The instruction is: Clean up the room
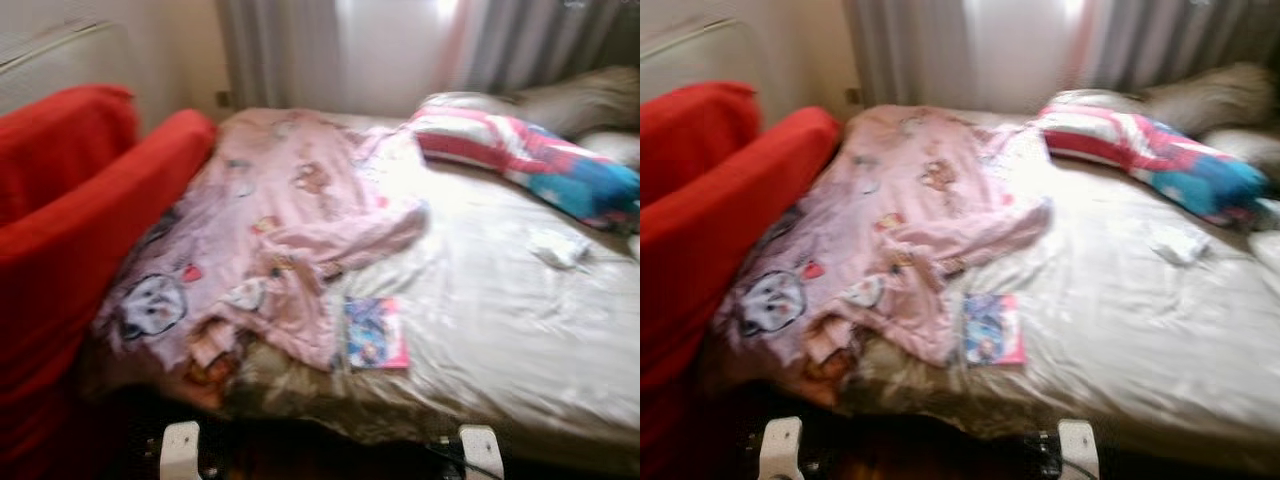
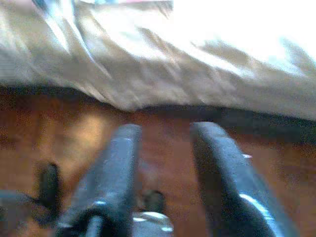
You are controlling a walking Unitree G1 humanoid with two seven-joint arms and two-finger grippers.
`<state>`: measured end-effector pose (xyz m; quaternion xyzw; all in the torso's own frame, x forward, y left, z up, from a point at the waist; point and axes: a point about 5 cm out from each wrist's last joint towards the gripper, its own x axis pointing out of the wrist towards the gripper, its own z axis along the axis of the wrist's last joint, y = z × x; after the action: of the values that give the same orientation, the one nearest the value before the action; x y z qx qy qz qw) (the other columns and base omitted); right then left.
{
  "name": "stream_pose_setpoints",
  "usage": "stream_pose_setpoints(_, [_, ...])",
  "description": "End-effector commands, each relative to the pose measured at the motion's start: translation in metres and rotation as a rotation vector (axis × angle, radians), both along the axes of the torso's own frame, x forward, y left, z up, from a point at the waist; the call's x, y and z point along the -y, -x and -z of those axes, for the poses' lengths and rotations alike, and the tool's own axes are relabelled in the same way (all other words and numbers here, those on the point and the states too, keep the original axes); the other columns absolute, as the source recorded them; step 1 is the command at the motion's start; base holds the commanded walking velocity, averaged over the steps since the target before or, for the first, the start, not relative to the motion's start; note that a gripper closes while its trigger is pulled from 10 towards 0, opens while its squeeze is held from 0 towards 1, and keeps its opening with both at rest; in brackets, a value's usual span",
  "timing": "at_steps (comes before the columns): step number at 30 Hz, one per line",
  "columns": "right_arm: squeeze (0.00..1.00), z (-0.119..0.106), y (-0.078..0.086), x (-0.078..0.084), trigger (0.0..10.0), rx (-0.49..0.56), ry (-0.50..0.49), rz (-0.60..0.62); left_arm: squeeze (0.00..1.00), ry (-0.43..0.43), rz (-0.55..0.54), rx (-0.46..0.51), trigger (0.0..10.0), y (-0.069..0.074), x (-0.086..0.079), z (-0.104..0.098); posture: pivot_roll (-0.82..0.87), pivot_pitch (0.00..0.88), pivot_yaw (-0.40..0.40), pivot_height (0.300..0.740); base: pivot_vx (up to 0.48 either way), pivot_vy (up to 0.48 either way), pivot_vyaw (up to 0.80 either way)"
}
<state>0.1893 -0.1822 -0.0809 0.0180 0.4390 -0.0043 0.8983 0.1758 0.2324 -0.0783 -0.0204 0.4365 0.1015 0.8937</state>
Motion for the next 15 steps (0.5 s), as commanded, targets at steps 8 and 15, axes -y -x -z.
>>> stream_pose_setpoints(8, [0.0,0.003,0.0104,0.0141,10.0,-0.016,0.017,0.036,0.0,0.022,0.016,0.029,10.0,-0.0077,0.0097,-0.0017,0.07,0.004,-0.005,0.74,0.345,0.0,0.0])
stream_pose_setpoints(15, [0.0,0.0004,0.0065,0.013,10.0,0.021,0.011,0.012,0.0,0.022,0.025,0.058,10.0,-0.016,0.0118,-0.0057,0.06,0.015,-0.002,0.74,0.316,0.0,0.0])
